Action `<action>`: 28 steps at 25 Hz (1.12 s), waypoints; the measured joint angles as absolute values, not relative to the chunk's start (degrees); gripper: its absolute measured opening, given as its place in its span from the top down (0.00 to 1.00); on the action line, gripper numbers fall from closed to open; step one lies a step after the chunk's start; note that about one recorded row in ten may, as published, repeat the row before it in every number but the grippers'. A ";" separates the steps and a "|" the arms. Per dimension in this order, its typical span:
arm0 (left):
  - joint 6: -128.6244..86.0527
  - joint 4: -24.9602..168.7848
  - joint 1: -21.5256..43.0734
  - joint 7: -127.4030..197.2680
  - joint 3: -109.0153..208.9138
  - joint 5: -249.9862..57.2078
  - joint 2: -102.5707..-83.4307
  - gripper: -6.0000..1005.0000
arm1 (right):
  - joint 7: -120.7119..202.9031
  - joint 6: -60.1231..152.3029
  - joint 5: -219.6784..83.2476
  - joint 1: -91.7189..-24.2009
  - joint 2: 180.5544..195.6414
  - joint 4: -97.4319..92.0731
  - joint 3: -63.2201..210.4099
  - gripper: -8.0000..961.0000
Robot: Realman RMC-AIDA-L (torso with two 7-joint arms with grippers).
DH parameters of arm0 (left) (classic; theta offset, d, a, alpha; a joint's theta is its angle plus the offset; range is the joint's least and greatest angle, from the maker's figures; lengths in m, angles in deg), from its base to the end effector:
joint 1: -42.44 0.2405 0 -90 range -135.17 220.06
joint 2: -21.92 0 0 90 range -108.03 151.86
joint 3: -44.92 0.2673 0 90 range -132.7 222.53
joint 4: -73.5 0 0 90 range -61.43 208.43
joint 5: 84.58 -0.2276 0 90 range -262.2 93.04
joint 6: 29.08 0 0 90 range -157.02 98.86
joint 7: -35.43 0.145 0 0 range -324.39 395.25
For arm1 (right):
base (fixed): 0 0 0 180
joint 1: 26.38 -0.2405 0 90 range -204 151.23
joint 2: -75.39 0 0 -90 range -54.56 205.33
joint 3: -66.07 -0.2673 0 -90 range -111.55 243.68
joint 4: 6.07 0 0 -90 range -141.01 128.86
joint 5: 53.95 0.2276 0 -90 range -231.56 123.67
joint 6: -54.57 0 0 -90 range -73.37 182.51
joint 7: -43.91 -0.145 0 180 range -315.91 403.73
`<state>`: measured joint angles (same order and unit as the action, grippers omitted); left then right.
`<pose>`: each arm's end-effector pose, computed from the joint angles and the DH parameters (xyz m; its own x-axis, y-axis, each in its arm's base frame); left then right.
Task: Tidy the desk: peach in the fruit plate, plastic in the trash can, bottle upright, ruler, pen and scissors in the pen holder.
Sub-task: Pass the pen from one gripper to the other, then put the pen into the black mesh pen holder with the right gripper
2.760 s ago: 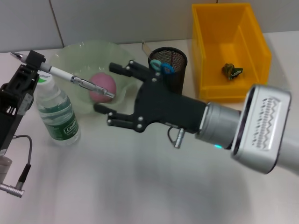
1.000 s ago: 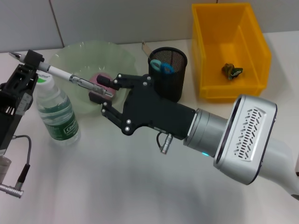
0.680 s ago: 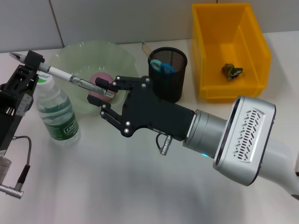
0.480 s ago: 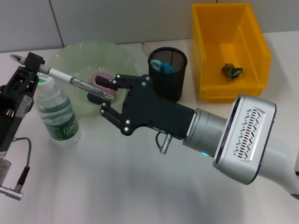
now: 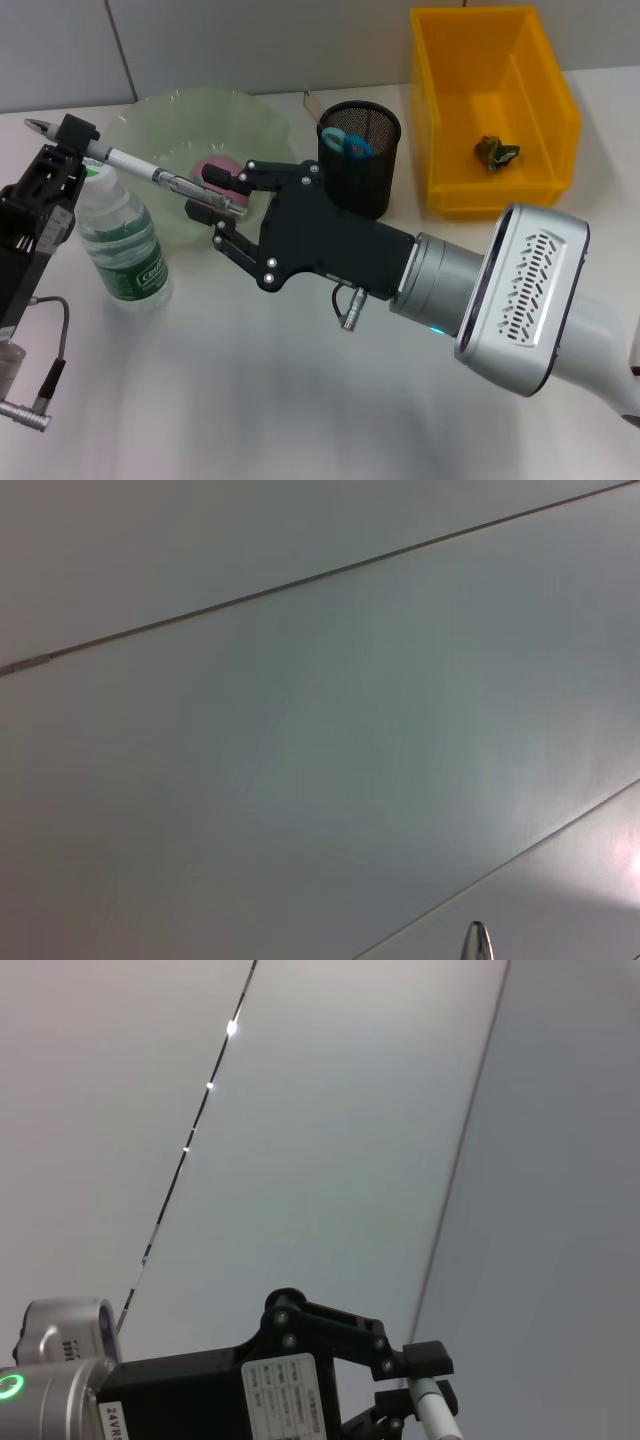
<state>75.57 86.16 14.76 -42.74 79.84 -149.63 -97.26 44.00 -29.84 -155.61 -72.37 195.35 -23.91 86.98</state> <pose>-0.2822 0.2761 -0.0392 -0.3641 0.3392 0.8674 0.6836 -0.5353 0.4962 0.1747 0.3186 -0.1295 0.6306 0.3787 -0.6774 -0.0817 -0.8356 -0.5432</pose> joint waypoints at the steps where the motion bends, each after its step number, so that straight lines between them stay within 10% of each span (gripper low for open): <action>1: 75.58 86.16 14.76 -42.74 79.84 -149.63 -97.26 0.85 | 44.00 -29.84 -155.61 -72.37 195.35 -23.91 86.98 0.71; 22: 75.85 85.33 15.10 -43.94 80.17 -149.87 -97.26 0.85 | 43.88 -30.11 -155.76 -72.22 195.34 -23.89 86.24 0.86; 28: 75.86 85.28 15.11 -43.97 80.17 -149.87 -97.22 0.72 | 43.90 -30.16 -156.21 -72.17 195.35 -23.91 86.25 0.86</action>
